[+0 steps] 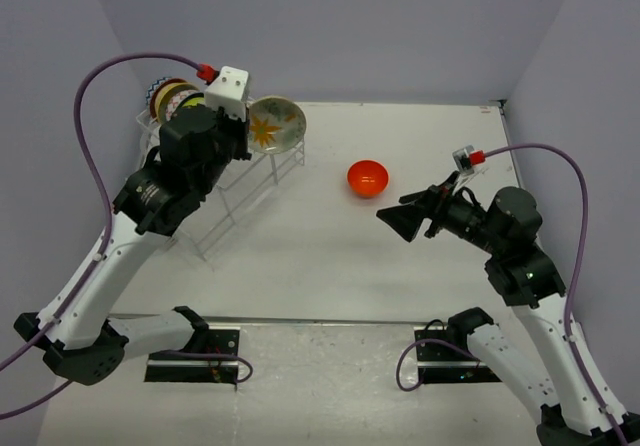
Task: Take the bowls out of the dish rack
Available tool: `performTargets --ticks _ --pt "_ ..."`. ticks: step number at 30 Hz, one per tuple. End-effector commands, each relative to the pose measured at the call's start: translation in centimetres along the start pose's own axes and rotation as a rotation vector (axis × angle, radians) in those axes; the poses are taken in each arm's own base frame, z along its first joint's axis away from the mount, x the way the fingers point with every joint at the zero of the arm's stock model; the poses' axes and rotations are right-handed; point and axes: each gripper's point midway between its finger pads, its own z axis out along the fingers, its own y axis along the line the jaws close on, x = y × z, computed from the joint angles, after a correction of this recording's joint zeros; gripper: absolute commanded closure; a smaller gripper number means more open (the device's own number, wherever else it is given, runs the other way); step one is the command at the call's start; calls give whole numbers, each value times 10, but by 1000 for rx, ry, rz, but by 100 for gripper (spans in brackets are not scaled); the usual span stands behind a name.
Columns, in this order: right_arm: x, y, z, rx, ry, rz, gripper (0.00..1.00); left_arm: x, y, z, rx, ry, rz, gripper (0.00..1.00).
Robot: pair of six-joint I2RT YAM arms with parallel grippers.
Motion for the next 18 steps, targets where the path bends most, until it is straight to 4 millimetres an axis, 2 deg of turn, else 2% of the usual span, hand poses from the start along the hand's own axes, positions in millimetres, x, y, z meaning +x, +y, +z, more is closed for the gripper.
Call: performTargets --ticks 1,2,5,9,10,12,15,18 --pt "-25 28 -6 -94 -94 32 1 -28 -64 -9 326 -79 -203 100" --pt "-33 25 -11 -48 -141 31 1 -33 -69 -9 350 -96 -228 100" --pt "-43 19 -20 31 -176 30 1 -27 -91 -8 442 -87 -289 100" --pt "-48 12 -25 110 -163 4 3 -6 -118 2 483 -25 -384 100" --pt "-48 11 -28 136 -152 -16 3 5 -119 9 455 -12 -409 100" --pt "-49 5 -30 181 -145 -26 5 13 -119 13 441 -6 -456 100" --pt "-45 -3 -31 230 -103 -45 3 33 -126 20 430 27 -551 100" --pt "-43 -6 -34 249 -103 -53 1 40 -134 24 427 42 -571 100"
